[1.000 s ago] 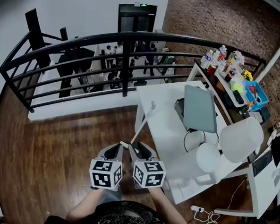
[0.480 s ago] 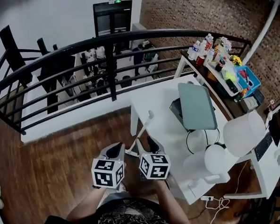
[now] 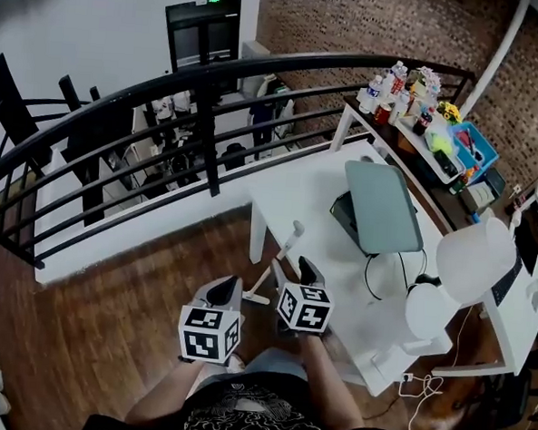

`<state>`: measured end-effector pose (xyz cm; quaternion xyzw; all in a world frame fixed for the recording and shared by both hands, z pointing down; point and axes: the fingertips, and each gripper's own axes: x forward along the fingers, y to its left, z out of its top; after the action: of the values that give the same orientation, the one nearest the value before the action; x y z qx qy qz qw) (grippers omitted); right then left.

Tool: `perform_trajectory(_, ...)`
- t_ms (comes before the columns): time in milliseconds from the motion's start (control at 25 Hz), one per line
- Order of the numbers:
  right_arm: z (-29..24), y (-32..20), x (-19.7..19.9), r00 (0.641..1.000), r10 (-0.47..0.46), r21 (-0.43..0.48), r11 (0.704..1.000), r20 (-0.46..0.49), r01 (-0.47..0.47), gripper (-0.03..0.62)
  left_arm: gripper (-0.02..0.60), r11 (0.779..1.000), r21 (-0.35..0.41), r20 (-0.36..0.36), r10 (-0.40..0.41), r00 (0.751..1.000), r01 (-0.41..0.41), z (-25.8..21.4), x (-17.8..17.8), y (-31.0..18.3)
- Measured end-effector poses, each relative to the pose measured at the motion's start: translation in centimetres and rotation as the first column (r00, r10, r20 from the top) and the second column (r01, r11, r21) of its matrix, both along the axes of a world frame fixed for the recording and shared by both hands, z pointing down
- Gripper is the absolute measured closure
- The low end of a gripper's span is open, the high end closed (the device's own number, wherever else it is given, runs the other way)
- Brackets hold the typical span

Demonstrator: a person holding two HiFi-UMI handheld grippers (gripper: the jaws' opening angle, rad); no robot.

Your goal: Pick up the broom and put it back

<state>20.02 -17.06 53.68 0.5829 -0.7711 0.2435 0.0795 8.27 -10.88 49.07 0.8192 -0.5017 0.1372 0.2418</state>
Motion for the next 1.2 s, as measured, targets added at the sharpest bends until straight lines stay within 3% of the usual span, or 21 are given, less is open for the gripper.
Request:
perform_trajectory(760, 3.3, -8.0, 1.2, 0.997, 0.053, -0.034, 0.998, -0.054, -0.055, 0.337, 0.577, 1.0, -0.022, 0.024, -0.003, 1.0, 0.004, 0.3, -0.6, -6.9)
perform_trajectory(960, 4.1, -8.9, 1.1, 0.991, 0.042, -0.043, 0.998, -0.123, -0.047, 0.403, 0.577, 0.999, -0.033, 0.022, -0.003, 1.0, 0.004, 0.5, -0.6, -7.9)
perform_trajectory(1080, 4.1, -9.3, 1.3, 0.987, 0.058, -0.028, 0.998, -0.147, -0.063, 0.505, 0.577, 0.999, -0.037, 0.02, -0.001, 1.0, 0.002, 0.7, -0.8, -8.4)
perform_trajectory(1200, 4.3, -9.5, 1.2, 0.987, 0.052, -0.025, 0.998, -0.153, -0.056, 0.507, 0.577, 0.999, -0.042, 0.017, -0.007, 1.0, 0.008, 0.9, -1.2, -8.5)
